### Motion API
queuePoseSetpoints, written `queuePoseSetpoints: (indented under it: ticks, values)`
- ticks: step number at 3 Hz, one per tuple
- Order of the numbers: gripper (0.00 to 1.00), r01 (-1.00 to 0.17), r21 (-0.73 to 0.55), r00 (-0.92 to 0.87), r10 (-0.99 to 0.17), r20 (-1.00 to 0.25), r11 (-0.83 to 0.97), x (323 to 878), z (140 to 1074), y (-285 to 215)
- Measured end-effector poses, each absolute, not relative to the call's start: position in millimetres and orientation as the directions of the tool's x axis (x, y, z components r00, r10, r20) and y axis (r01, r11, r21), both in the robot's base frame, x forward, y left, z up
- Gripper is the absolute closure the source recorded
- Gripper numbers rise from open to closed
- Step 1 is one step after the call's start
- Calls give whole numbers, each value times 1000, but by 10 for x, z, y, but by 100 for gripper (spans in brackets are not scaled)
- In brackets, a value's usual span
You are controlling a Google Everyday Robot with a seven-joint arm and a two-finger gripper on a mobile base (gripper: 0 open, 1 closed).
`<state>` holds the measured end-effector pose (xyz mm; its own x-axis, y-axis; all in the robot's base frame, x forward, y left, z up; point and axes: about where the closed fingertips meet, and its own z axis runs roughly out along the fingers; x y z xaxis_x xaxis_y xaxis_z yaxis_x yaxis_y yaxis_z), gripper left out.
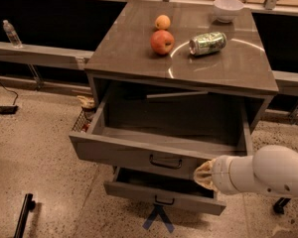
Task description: Close top drawer
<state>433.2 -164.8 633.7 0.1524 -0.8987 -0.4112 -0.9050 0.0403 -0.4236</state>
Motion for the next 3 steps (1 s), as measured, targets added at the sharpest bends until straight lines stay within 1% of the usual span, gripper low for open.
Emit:
queuePoseSetpoints:
  ticks: [3]
  values:
    - [100, -869, -494, 227, -906, -357, -23, 5219, 6289, -1649]
